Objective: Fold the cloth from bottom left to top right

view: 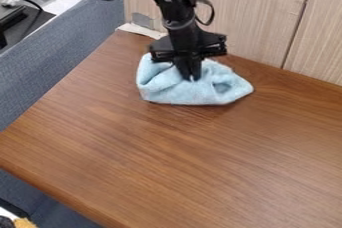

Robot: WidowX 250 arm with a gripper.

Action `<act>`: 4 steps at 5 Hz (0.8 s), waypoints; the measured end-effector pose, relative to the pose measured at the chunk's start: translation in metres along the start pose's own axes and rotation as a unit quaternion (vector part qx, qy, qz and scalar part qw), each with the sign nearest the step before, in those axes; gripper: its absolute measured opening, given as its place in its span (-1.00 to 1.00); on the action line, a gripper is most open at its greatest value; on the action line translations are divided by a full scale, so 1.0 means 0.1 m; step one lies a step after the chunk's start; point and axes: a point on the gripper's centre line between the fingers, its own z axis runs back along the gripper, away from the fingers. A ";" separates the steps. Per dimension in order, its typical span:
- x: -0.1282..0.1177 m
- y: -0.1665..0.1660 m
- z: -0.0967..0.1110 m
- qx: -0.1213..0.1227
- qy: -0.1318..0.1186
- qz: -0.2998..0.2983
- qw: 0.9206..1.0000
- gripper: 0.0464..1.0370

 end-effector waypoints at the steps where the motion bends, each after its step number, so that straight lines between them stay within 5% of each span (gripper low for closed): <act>1: 0.10 -0.02 -0.19 0.006 -0.001 0.000 1.000 -0.97; 3: 0.15 -0.03 -0.34 0.018 -0.002 -0.002 1.000 -0.93; 4: 0.09 0.00 -0.33 0.026 0.018 0.016 0.999 -0.62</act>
